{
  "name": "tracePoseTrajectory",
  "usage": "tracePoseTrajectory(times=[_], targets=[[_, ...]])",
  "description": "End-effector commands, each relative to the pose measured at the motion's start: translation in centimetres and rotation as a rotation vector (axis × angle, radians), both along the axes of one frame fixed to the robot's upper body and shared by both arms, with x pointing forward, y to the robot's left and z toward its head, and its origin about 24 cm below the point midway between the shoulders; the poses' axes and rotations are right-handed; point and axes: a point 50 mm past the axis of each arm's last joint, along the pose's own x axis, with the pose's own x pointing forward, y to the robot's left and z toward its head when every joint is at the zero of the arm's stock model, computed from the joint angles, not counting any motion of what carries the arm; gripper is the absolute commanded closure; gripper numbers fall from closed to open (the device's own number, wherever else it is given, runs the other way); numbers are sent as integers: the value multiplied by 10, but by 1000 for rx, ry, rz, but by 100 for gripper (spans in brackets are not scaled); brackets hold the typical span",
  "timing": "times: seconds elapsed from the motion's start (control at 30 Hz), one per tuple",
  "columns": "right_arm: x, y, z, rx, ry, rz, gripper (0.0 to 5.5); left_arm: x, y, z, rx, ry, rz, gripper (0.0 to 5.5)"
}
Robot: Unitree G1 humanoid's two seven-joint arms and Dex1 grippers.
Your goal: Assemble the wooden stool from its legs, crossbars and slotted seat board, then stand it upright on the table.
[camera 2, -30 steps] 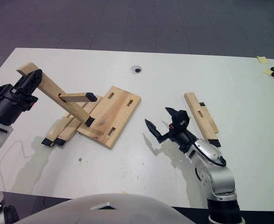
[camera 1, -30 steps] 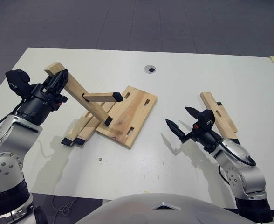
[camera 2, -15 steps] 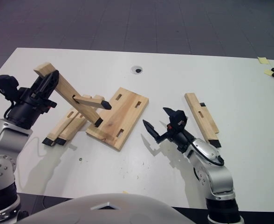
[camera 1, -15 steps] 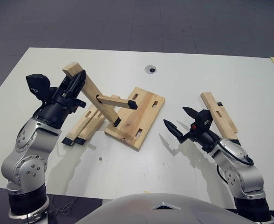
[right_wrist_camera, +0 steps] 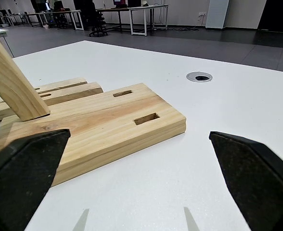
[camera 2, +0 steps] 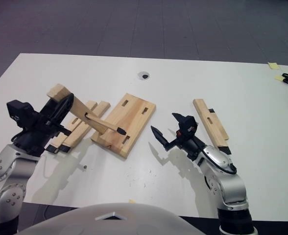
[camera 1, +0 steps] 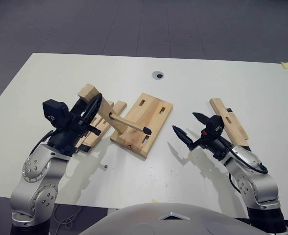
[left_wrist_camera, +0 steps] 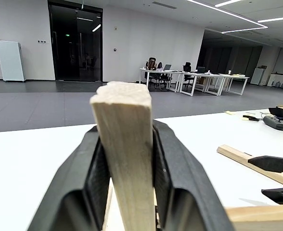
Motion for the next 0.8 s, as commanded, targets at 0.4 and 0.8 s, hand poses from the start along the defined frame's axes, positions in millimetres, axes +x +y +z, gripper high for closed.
tracePoseTrajectory(times=[0.4, 0.8], targets=[[17, 6, 5, -8, -51, -5, 10, 42, -6, -32, 79, 193, 45, 445], [11, 14, -2, 15, -36, -5, 10, 60, -9, 54, -150, -150, 7, 304]])
